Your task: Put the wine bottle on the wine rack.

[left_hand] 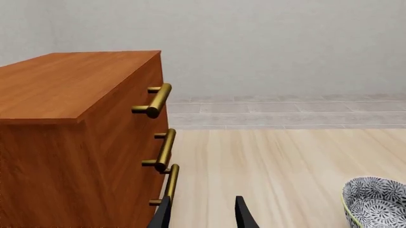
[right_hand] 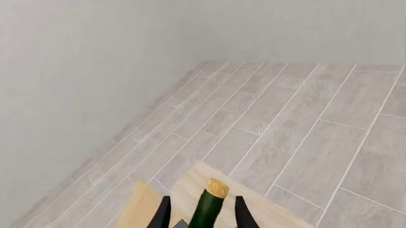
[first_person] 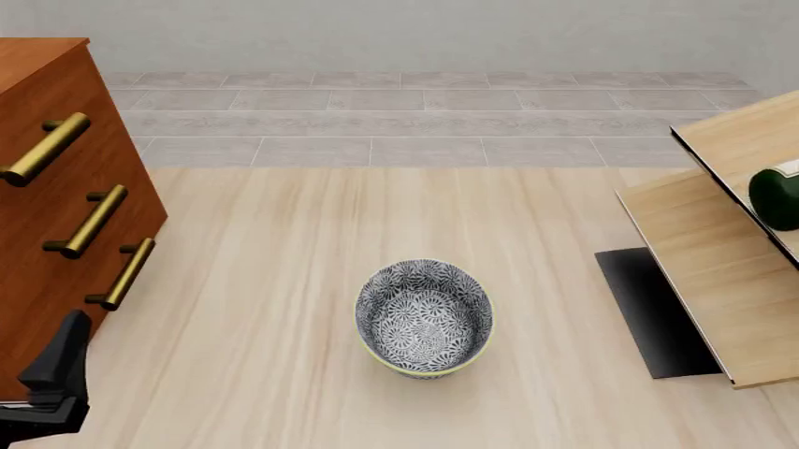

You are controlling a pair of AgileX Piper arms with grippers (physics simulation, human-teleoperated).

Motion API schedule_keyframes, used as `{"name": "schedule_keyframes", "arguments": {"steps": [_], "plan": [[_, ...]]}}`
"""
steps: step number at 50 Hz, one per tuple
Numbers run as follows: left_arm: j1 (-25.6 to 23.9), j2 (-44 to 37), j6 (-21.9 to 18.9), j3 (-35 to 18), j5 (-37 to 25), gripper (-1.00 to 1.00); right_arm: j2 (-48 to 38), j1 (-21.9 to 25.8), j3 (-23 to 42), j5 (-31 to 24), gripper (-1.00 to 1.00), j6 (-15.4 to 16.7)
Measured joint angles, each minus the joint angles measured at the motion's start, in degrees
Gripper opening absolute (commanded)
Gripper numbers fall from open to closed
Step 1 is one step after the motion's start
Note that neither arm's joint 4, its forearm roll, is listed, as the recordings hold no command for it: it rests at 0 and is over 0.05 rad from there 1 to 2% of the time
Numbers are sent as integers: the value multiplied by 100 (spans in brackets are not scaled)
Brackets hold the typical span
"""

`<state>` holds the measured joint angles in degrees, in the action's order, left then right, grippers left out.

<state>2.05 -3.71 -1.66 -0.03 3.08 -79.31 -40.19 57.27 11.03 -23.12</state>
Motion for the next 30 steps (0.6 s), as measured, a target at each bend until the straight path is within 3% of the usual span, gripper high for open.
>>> {"name": "schedule_keyframes", "arguments": {"steps": [30], "plan": [[-25, -18, 12, 0, 26, 100, 145, -49, 70, -126, 100, -26]]}}
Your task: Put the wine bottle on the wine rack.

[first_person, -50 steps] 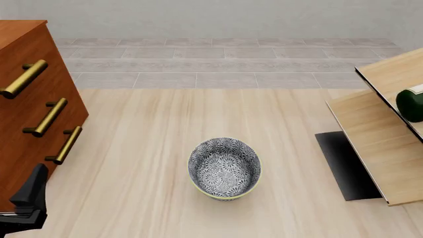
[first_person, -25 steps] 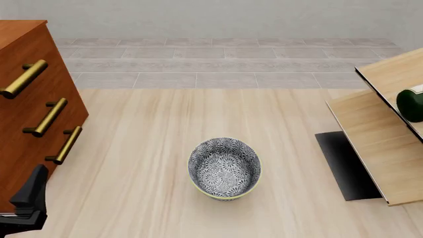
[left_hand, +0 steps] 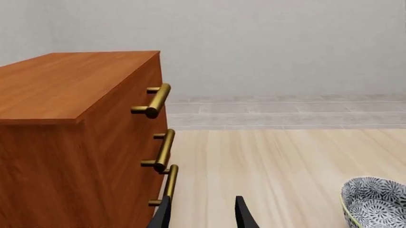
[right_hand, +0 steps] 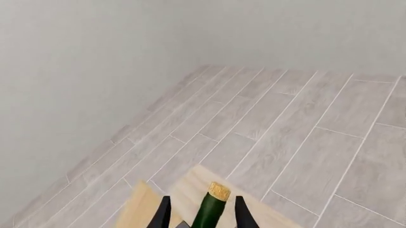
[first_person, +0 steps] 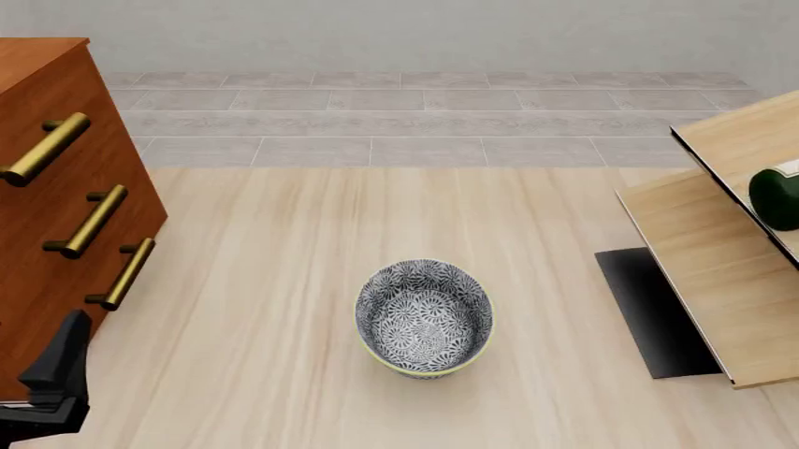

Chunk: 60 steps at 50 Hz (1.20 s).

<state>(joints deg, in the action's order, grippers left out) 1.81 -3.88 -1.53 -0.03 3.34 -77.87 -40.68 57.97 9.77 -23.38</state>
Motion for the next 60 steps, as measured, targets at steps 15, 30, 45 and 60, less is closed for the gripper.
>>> {"name": "schedule_keyframes", "arguments": {"steps": [15, 30, 45, 60], "plan": [[-22, -96, -1, -1, 120, 100, 106, -119, 54, -65, 100, -51], [-35, -76, 0, -2, 118, 100, 267, -171, 84, -155, 100, -61], [-48, -33, 3, -2, 79, 100, 448, -222, 98, -239, 100, -84], [-57, -69, 7, -1, 110, 100, 640, -238, 98, -332, 100, -85]]}}
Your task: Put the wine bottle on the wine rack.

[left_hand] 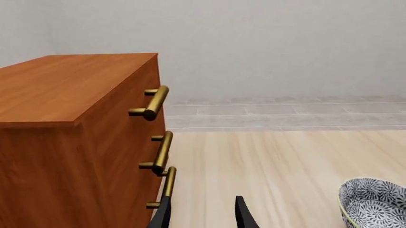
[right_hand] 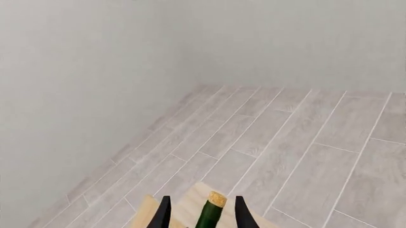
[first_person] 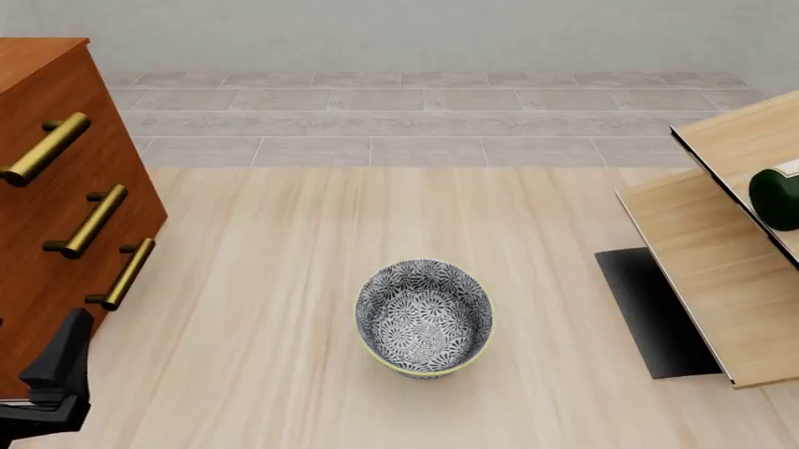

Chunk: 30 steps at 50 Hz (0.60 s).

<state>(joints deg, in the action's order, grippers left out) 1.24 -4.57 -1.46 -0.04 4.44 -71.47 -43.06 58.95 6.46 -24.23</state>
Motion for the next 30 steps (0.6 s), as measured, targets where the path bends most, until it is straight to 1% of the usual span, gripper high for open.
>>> {"name": "schedule_keyframes", "arguments": {"steps": [17, 30], "plan": [[-16, -32, 10, 0, 33, 100, 312, 34, -31, -147, 100, 14], [-44, -161, 18, 0, 178, 100, 604, 49, -65, -288, 100, 24]]}}
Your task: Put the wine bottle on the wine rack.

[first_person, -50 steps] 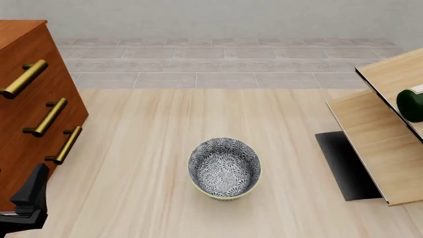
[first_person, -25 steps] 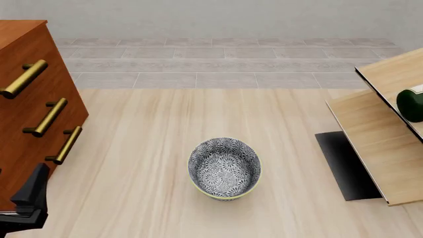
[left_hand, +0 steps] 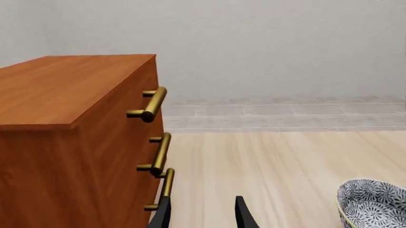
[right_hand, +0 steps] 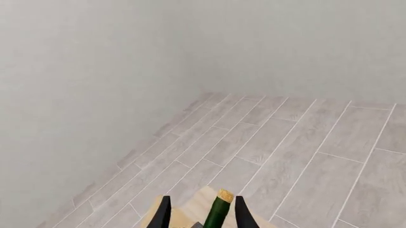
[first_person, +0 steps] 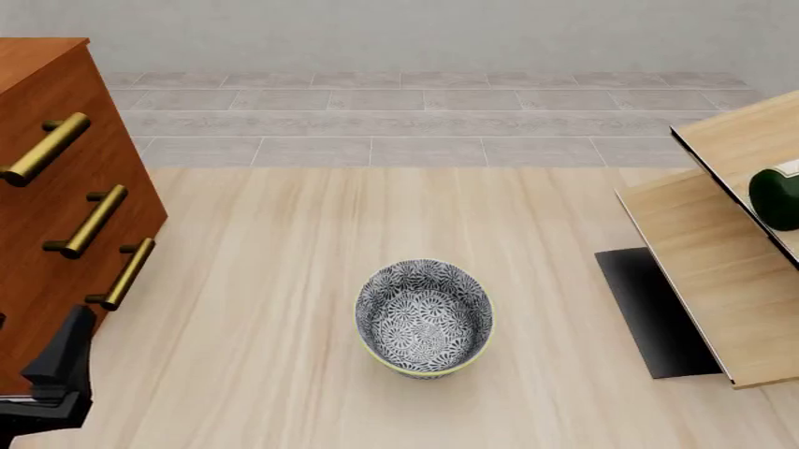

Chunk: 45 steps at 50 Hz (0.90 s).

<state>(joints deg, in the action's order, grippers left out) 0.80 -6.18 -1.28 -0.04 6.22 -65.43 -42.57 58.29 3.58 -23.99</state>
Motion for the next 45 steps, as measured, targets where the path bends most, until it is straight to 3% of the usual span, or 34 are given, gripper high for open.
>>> {"name": "schedule_keyframes", "arguments": {"steps": [27, 45], "plan": [[-30, -34, -16, -1, 45, 100, 583, 114, -236, -162, 100, 35], [-8, -58, -47, 0, 83, 100, 1098, 460, -332, -416, 100, 211]]}}
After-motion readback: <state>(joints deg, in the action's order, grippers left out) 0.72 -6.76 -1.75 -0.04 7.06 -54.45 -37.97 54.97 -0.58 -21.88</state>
